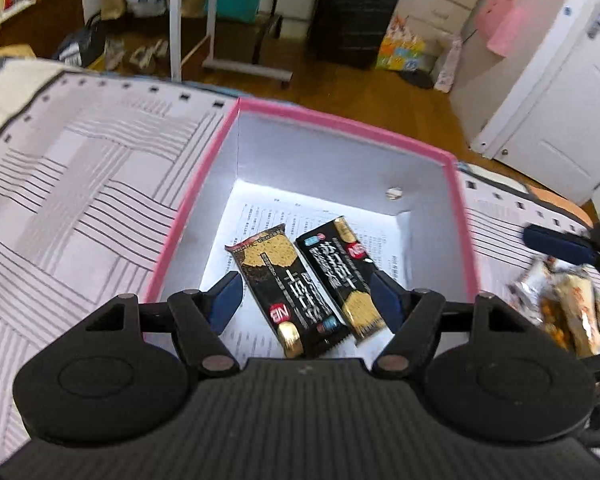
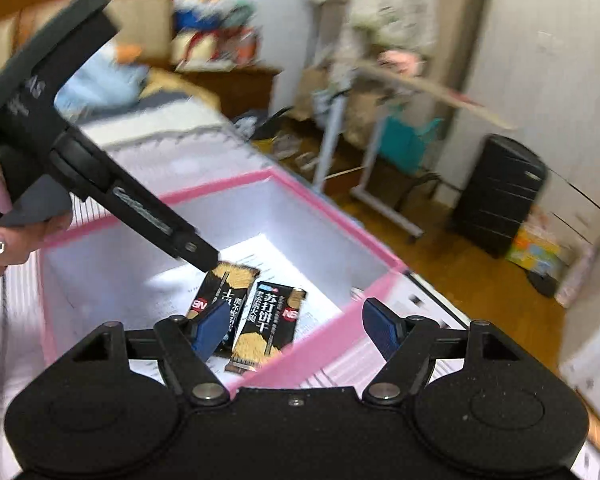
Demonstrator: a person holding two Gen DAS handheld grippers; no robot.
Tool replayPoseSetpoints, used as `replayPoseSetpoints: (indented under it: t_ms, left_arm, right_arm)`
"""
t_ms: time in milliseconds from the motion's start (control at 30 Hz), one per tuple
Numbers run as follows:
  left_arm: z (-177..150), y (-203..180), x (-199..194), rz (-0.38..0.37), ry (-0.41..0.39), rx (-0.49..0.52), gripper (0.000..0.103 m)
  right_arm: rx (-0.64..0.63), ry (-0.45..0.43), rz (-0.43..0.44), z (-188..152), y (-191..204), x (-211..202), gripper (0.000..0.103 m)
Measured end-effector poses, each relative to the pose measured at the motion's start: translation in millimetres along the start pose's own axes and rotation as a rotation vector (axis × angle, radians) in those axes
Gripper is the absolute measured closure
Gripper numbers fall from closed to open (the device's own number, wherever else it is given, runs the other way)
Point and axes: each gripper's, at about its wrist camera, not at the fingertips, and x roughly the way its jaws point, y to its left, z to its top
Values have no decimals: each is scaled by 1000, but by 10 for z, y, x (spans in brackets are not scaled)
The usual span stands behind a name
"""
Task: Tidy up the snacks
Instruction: 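Grasp a third black NB cracker pack with the right gripper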
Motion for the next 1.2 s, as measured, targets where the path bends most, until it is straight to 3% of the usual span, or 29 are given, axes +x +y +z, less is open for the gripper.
replayPoseSetpoints:
  t_ms: [200,333,467,633,800,967,1100,1200]
  left_arm:
    - [-126,-245,-537,-94,-38,53,34]
    - [-302,-499,-702,-155,-7,90,36]
    - [-476,-763,-809,-190,1,138,36]
    - [-781,-1086,-854,-218,37,180,36]
    - [-1060,-1292,-749,-215,65,183,37]
    - [-1345,-1368,-483,-216,96,95,38]
    - [-1502,-1407,-239,-192,42,5,39]
    - [-1567,-1392,5,-177,63,-65,40]
  right_arm:
    - [174,-78,-96,-284,-122,-922,25]
    - [257,-69,-89,-433,-219,-1211,25]
    - [239,-57,-59,-590,-215,-1335,25]
    - [215,25,19,-792,-184,-1315,26]
    - [96,98,38,-962,-76,-1174,27]
    - [17,139,95,-1151,1,-901,27]
    - [-47,170,106,-1272,31,-606,28]
    - [-81,218,110,-1364,46,-350,30]
